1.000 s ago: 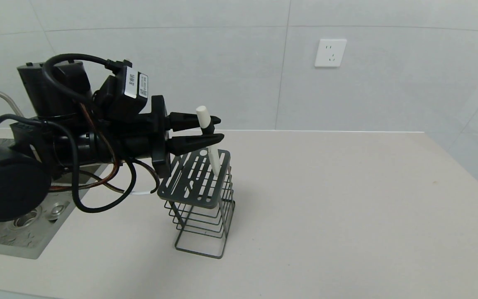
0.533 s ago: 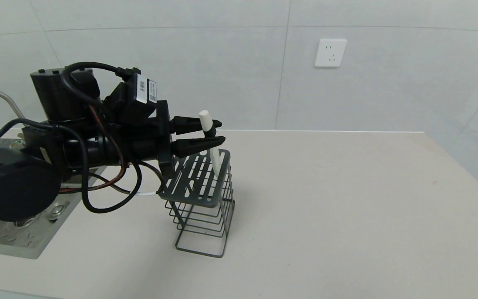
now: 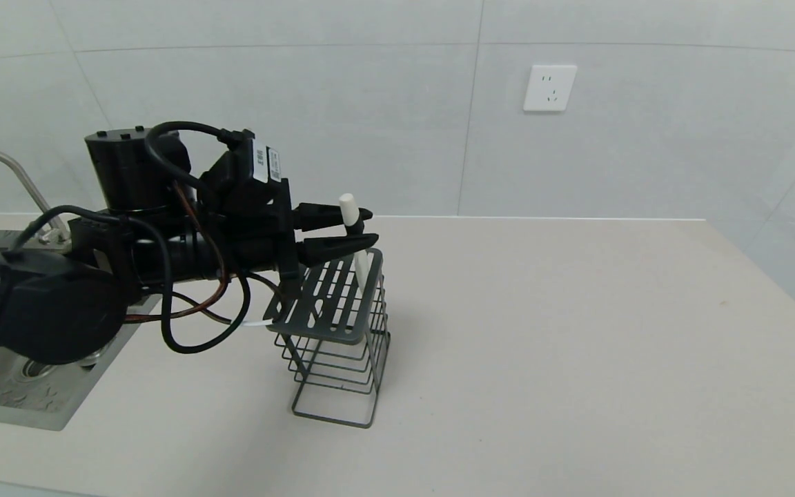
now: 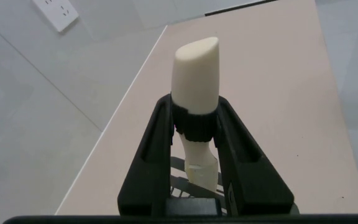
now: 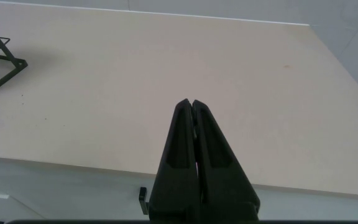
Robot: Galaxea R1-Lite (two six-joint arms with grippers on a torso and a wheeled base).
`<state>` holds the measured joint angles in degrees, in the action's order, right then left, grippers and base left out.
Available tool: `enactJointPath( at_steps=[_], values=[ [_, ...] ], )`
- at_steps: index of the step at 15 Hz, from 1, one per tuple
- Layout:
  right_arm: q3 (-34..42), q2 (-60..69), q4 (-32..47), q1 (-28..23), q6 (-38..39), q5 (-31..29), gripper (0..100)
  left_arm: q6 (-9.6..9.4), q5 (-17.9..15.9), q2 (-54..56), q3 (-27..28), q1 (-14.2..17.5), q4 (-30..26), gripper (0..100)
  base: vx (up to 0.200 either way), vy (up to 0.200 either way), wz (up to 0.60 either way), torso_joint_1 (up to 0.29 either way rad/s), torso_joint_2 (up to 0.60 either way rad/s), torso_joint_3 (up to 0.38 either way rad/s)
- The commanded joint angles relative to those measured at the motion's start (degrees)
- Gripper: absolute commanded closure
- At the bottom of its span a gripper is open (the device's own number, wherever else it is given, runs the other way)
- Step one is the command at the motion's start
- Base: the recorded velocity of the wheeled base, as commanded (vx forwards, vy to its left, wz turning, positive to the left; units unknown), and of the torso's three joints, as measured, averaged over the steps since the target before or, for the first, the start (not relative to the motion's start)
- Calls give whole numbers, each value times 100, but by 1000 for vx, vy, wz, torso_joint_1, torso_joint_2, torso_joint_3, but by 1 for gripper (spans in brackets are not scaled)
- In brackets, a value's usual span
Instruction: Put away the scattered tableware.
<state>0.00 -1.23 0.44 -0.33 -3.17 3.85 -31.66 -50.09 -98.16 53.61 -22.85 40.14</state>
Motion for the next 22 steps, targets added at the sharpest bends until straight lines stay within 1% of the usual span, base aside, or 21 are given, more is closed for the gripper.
enactJointPath(
  at_steps=[1,5,8,10,11,12,14,22],
  values=[
    [0,-18,0,-2,1,1,100,2,-1,-45,-9,-1,-7,100,0,0,0,0,0,0],
    [0,-18,0,-2,1,1,100,11,8,-169,-114,-1,2,100,0,0,0,0,0,0],
    [0,-9,0,-2,1,1,100,37,122,-239,-123,35,169,100,0,0,0,0,0,0],
    [0,-9,0,-2,1,1,100,99,131,-248,-211,35,283,100,0,0,0,0,0,0],
    [0,-18,0,-2,-8,1,100,195,140,-256,-299,35,398,100,0,0,0,0,0,0],
    [0,-9,0,-2,1,1,100,266,245,-283,-396,26,538,100,0,0,0,0,0,0],
    [0,-9,0,-2,-8,1,100,318,325,-327,-431,17,705,100,0,0,0,0,0,0],
    [0,-18,0,-2,1,1,100,292,325,-476,-431,-45,758,100,0,0,0,0,0,0]
  ],
)
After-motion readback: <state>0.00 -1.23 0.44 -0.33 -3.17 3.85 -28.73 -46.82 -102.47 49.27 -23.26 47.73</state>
